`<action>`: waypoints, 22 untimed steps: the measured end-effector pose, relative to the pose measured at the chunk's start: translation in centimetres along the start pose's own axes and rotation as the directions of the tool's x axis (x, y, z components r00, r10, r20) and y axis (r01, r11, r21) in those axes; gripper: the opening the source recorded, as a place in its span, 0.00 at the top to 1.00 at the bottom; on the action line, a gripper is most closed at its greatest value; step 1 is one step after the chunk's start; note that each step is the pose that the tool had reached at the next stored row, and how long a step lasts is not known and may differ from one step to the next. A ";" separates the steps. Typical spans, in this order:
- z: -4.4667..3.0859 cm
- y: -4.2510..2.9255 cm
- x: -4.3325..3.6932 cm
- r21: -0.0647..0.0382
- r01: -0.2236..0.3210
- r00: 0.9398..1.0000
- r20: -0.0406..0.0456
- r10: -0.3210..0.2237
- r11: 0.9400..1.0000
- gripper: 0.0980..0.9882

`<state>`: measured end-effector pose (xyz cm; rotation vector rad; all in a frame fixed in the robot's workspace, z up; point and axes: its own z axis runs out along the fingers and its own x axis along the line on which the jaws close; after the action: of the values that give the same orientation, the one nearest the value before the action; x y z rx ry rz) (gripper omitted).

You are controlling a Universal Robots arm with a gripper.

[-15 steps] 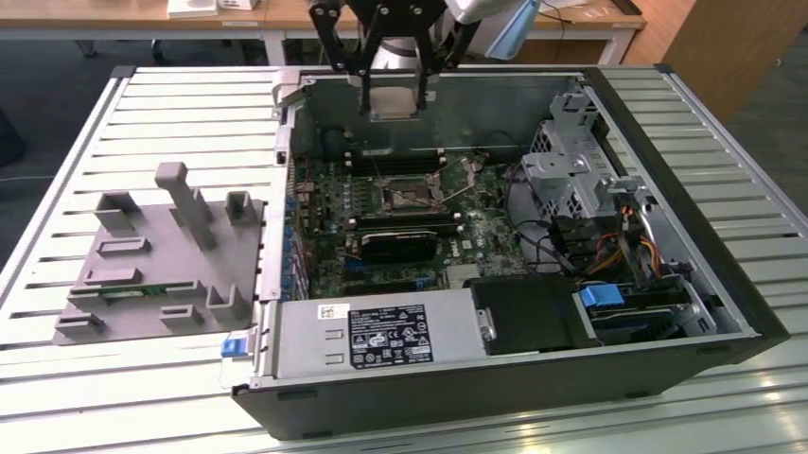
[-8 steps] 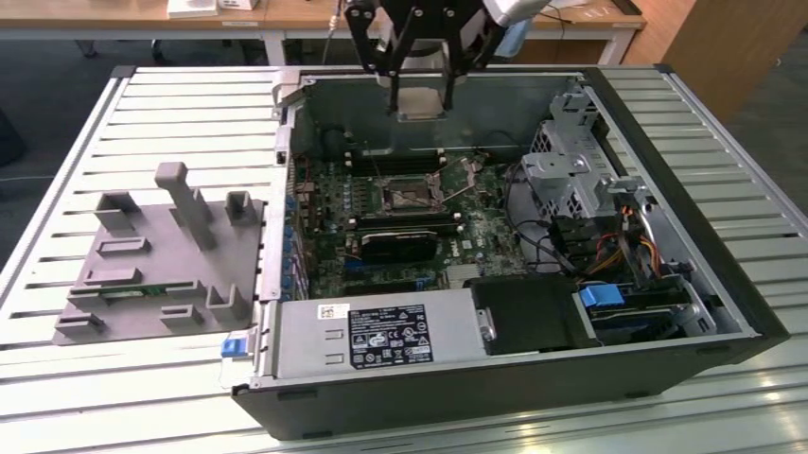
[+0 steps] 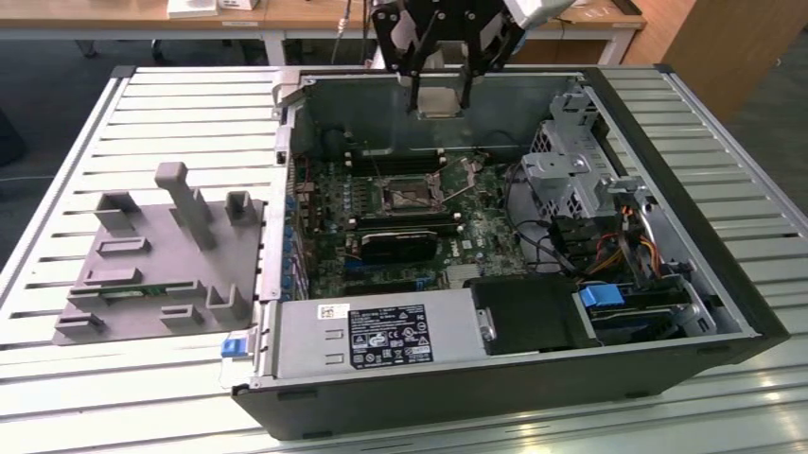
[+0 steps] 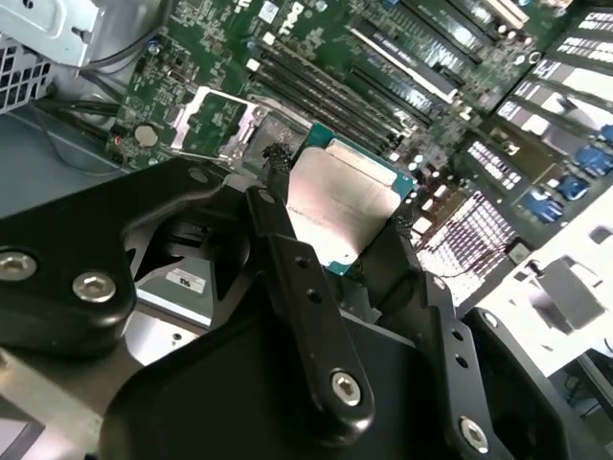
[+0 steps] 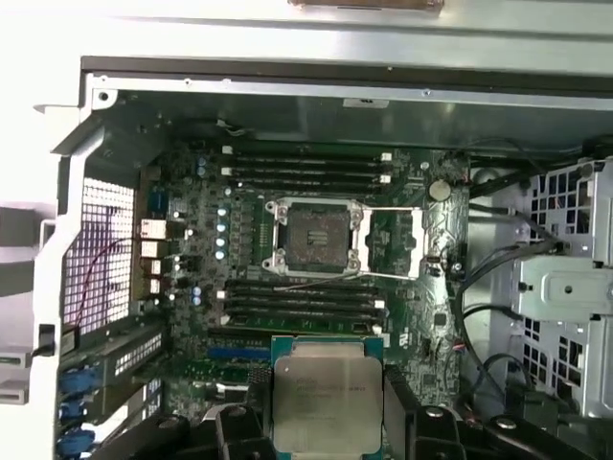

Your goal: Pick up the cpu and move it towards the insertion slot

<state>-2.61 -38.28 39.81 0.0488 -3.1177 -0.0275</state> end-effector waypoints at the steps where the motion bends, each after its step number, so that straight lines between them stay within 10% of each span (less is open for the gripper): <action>1: 0.10 0.23 -0.11 0.000 0.000 1.000 0.000 0.000 1.000 0.50; 22: 3.19 5.97 -0.76 0.000 0.000 1.000 0.000 0.000 1.000 0.50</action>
<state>-2.10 -32.24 36.70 0.0494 -3.1177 -0.0269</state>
